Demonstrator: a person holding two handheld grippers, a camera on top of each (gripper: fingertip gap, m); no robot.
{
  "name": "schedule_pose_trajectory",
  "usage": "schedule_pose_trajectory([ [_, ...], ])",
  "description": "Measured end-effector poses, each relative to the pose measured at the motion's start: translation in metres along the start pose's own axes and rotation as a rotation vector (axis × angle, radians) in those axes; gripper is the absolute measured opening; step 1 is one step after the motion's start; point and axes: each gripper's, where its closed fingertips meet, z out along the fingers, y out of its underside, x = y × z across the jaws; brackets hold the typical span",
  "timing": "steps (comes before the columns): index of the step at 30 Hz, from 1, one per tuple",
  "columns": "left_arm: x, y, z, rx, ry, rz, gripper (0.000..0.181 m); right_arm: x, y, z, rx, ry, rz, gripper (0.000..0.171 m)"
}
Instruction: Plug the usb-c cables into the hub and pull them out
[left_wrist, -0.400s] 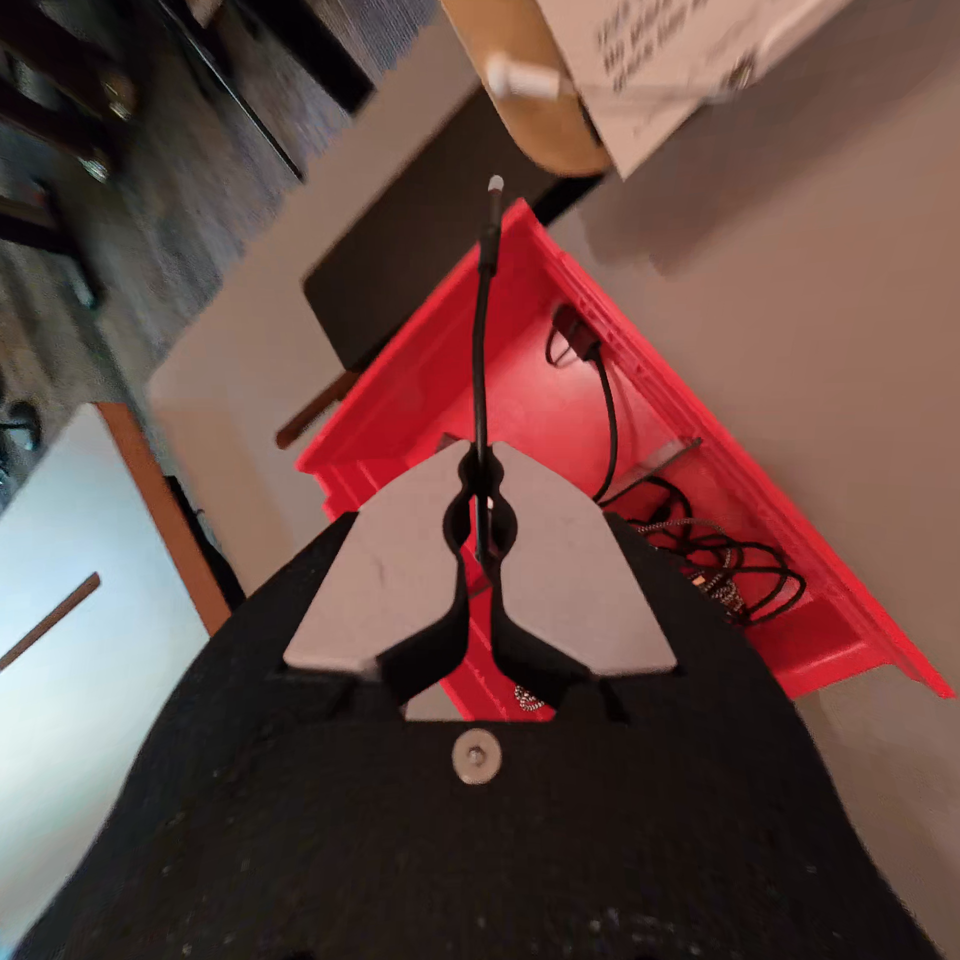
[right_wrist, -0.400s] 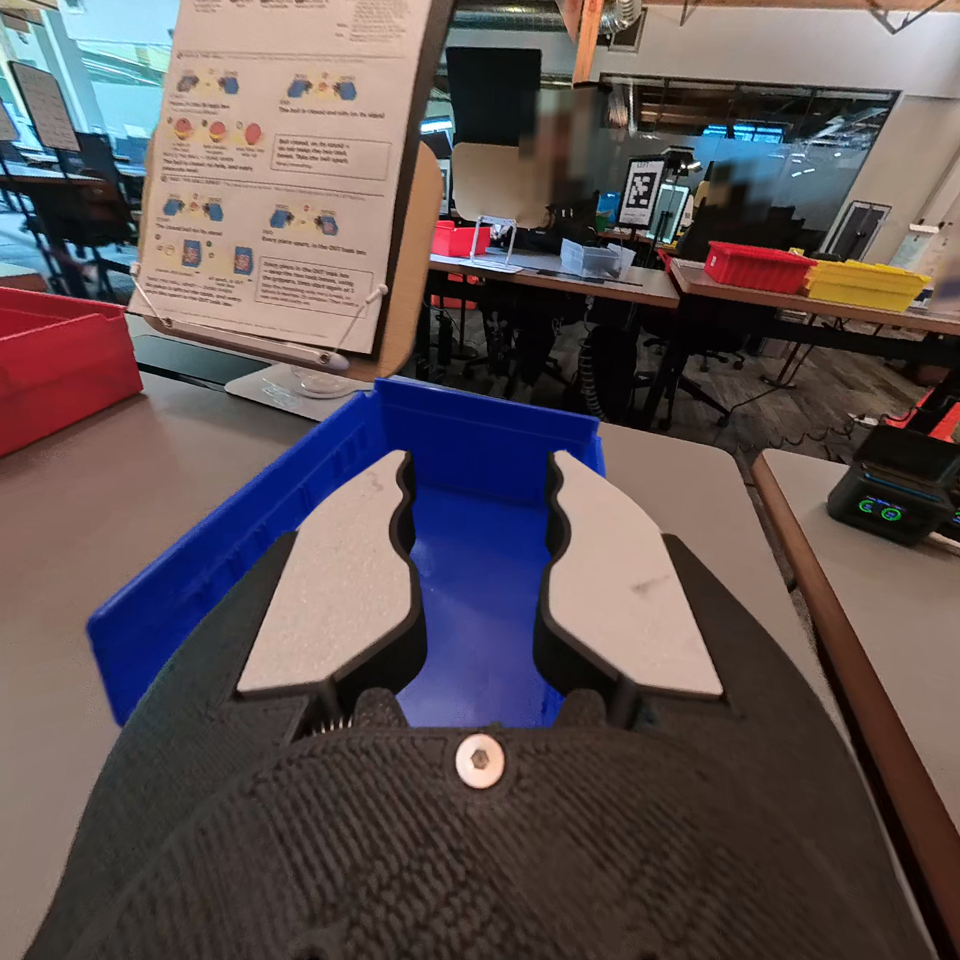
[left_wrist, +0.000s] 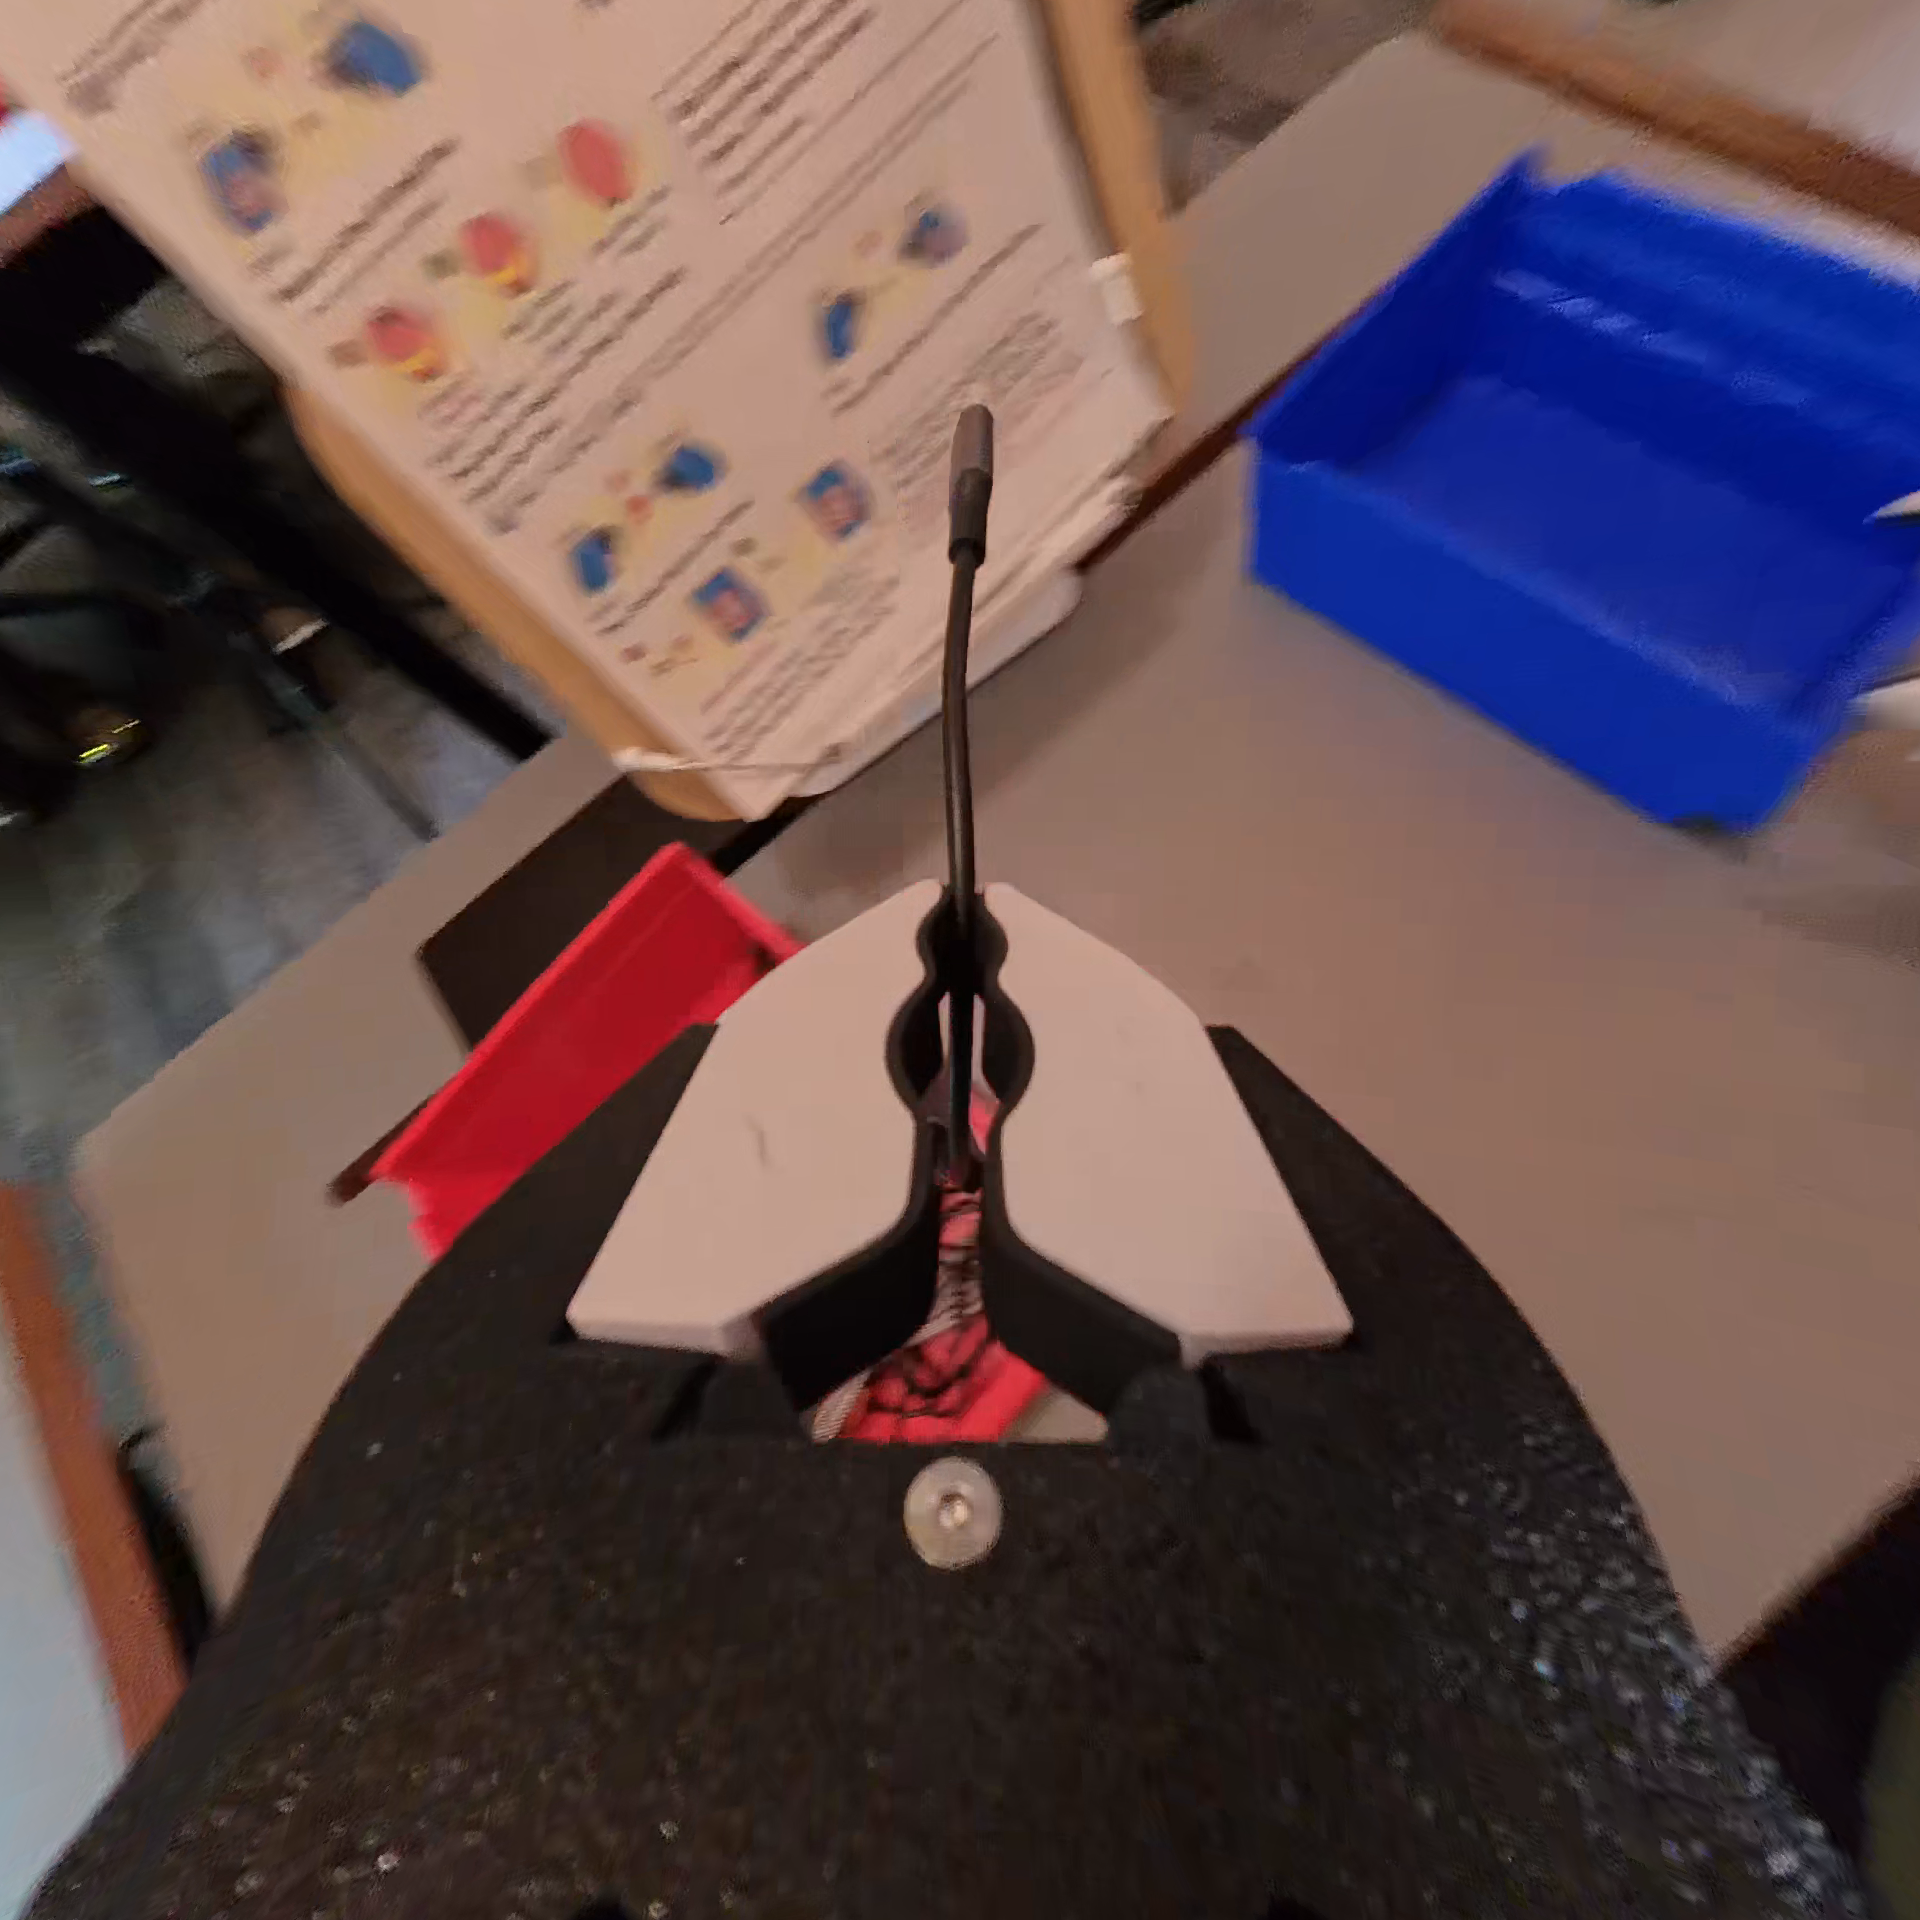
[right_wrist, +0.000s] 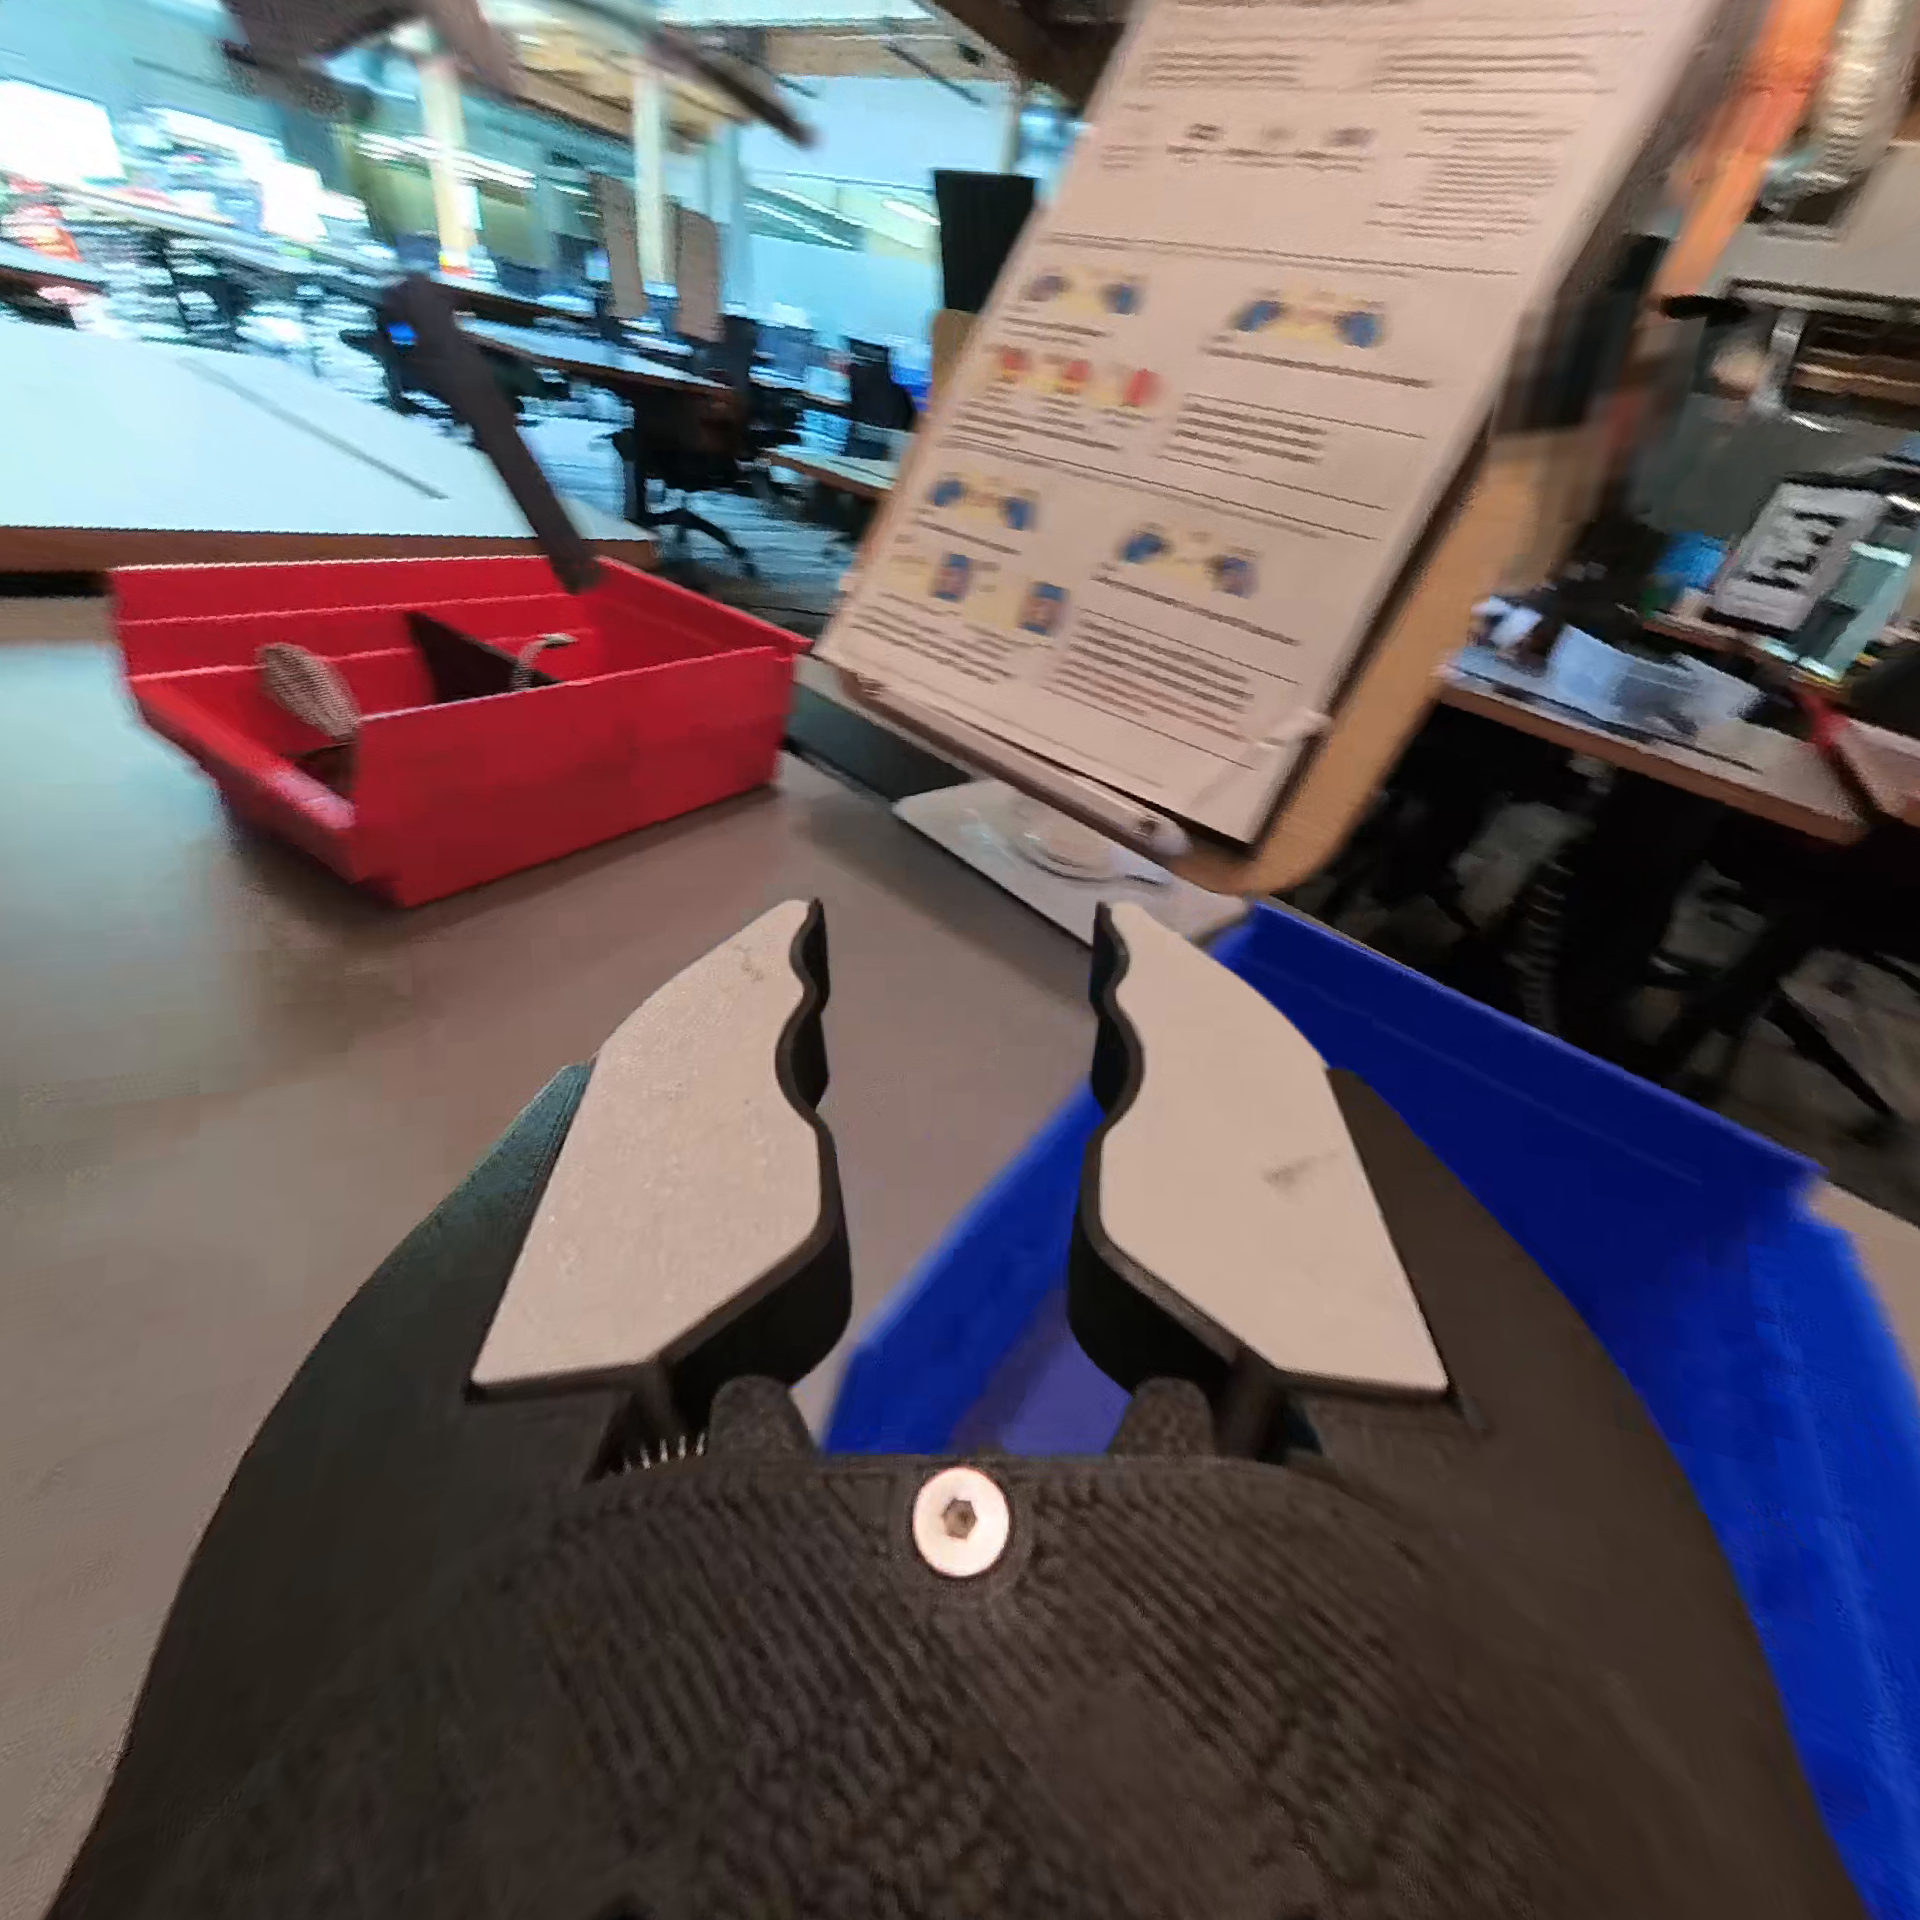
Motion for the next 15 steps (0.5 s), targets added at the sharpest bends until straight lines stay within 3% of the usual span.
schedule_pose_trajectory([
  [1, 0.021, -0.003, -0.003, 0.013, 0.055, 0.008, 0.001, -0.020, -0.001, 0.007, 0.012, -0.055, -0.022, 0.050],
  [6, 0.140, -0.004, -0.015, 0.080, 0.386, 0.034, 0.001, -0.117, 0.002, 0.029, 0.075, -0.308, -0.144, 0.071],
  [9, 0.192, -0.003, -0.023, 0.128, 0.531, 0.053, 0.001, -0.148, 0.011, 0.033, 0.065, -0.365, -0.219, 0.080],
  [11, 0.213, -0.004, -0.029, 0.160, 0.608, 0.046, 0.002, -0.158, 0.011, 0.033, 0.081, -0.384, -0.236, 0.069],
  [12, 0.217, -0.005, -0.029, 0.170, 0.616, 0.043, 0.002, -0.160, 0.011, 0.032, 0.093, -0.389, -0.240, 0.053],
  [13, 0.217, -0.005, -0.029, 0.175, 0.609, 0.045, 0.002, -0.164, 0.009, 0.029, 0.116, -0.411, -0.245, 0.026],
  [15, 0.207, -0.005, -0.026, 0.177, 0.561, 0.038, 0.002, -0.164, 0.005, 0.028, 0.143, -0.409, -0.234, 0.025],
])
